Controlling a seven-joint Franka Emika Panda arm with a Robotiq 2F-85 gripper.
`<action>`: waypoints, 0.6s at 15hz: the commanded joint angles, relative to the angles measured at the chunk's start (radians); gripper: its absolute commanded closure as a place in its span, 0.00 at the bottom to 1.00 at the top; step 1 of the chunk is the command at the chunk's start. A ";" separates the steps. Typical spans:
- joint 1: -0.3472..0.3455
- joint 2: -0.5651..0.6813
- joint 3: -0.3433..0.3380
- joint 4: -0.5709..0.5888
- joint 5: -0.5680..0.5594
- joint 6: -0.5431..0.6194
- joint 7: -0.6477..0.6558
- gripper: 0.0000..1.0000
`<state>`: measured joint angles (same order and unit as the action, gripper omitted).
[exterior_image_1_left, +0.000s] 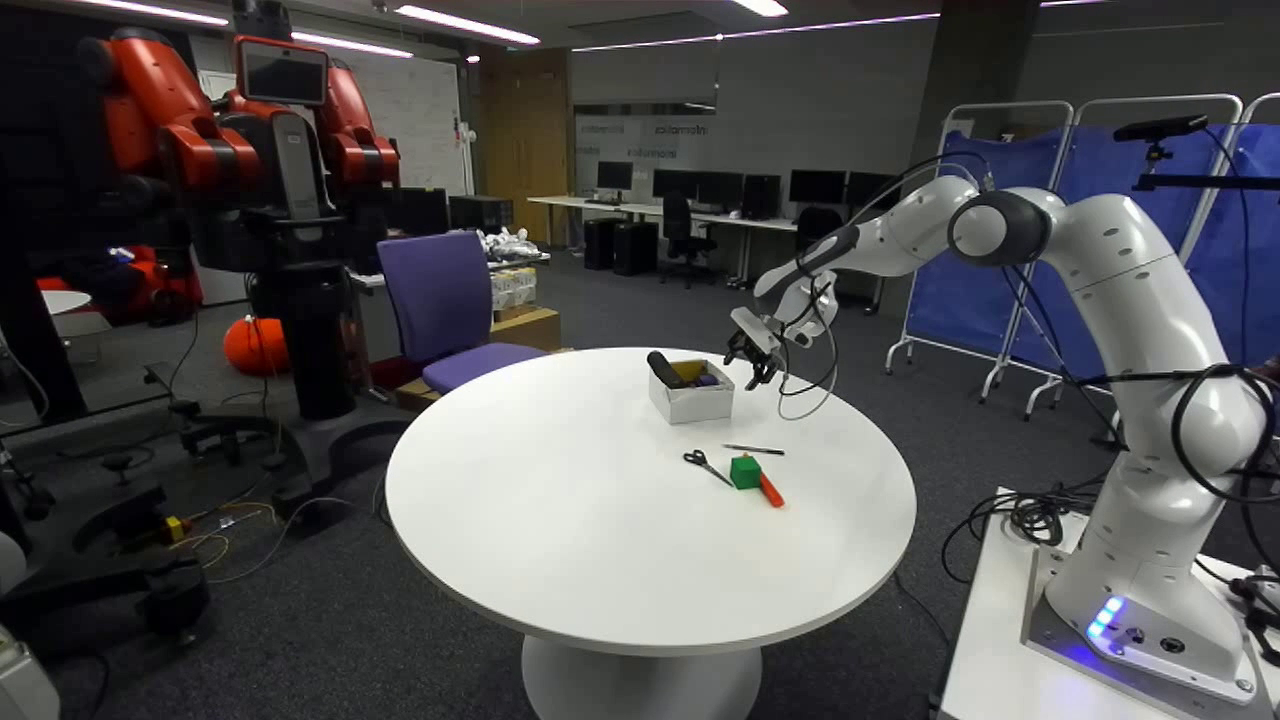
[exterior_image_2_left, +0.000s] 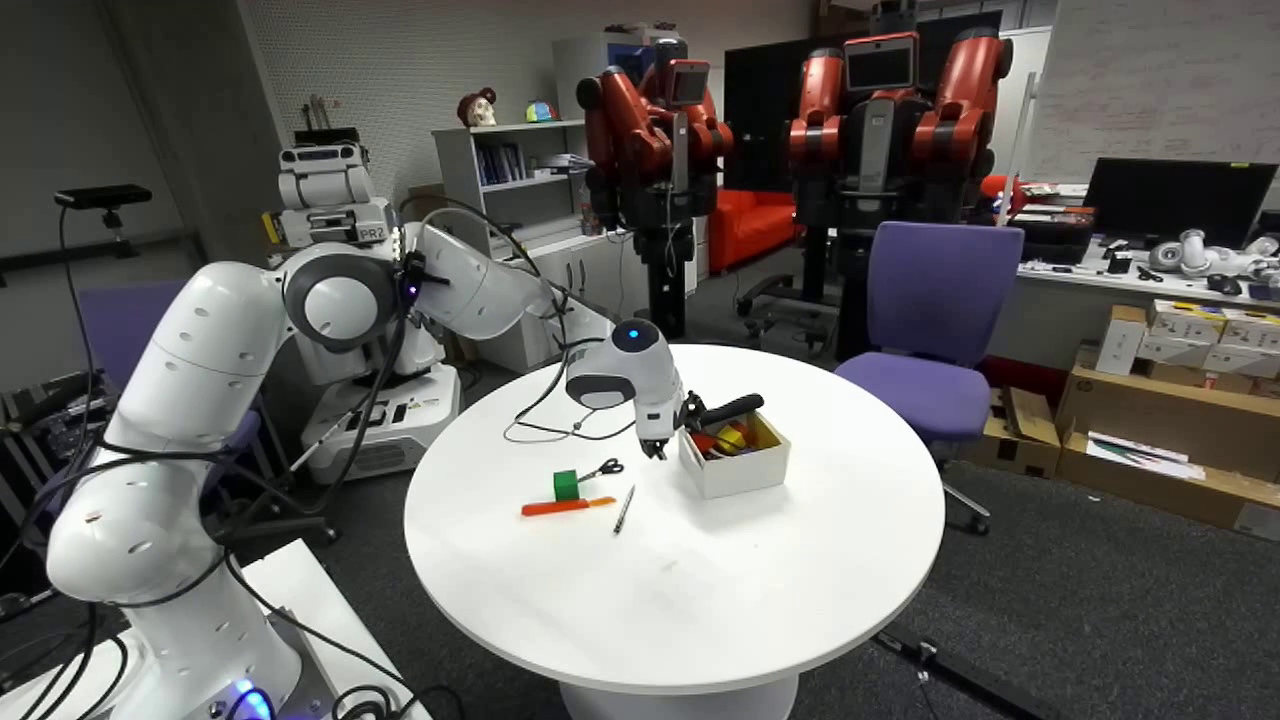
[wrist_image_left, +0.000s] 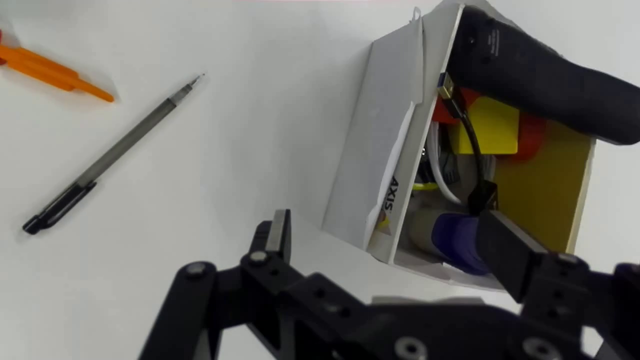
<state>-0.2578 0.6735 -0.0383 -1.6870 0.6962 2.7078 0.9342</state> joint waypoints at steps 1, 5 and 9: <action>0.028 0.031 -0.056 0.054 -0.013 -0.034 0.043 0.00; 0.061 0.060 -0.114 0.069 -0.067 -0.022 0.066 0.00; 0.072 0.080 -0.133 0.092 -0.122 -0.047 0.103 0.00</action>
<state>-0.1996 0.7340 -0.1470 -1.6424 0.6185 2.7018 0.9876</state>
